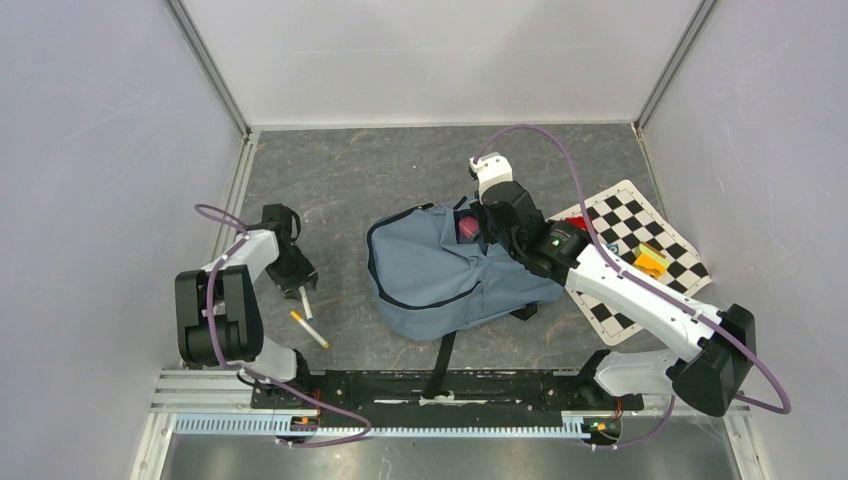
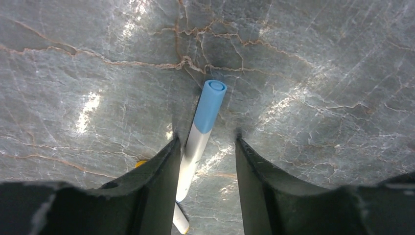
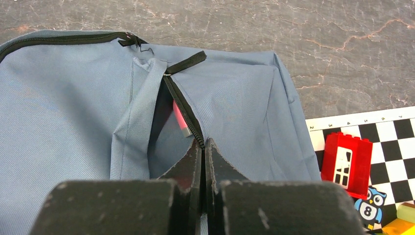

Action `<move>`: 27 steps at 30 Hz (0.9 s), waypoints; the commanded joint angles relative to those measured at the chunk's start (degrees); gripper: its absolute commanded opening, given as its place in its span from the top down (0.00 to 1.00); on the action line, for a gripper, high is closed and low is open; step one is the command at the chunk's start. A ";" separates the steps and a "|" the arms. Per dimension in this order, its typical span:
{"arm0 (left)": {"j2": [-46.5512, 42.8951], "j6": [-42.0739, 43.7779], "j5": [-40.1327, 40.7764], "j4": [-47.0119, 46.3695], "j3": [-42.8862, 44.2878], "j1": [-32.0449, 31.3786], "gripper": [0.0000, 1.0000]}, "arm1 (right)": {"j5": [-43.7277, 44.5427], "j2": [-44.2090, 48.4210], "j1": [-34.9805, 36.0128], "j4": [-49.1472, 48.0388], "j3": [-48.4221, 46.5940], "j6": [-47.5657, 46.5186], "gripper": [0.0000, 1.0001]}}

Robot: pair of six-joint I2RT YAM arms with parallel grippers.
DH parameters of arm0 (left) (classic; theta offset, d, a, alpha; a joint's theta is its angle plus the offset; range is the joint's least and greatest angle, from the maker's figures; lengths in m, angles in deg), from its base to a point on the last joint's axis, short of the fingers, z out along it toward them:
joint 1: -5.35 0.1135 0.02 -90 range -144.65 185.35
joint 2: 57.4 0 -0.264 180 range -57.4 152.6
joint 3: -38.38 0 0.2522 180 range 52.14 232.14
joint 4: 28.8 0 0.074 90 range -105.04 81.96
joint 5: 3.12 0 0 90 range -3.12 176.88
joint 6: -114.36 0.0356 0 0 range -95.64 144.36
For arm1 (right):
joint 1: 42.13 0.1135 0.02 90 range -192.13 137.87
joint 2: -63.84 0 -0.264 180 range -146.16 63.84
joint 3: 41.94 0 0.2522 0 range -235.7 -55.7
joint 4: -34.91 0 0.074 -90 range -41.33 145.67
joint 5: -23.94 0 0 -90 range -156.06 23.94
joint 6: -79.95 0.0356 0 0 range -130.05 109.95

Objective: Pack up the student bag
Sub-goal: Pick up the stationery from the center of the board.

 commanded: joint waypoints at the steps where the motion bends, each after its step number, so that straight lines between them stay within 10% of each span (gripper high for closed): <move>1: 1.88 1.44 0.08 -2.69 -0.17 0.36 0.50 | 2.28 2.69 -0.84 -7.18 -1.24 -1.03 1.00; 12: 0.37 0.24 0.13 -3.28 -0.28 0.38 0.82 | 2.72 2.47 -1.11 -7.15 -1.30 -1.08 1.00; 27: -14.33 -8.12 -9.03 1.33 9.75 -5.92 0.92 | 2.55 1.83 -1.24 -7.22 -1.96 -1.11 1.00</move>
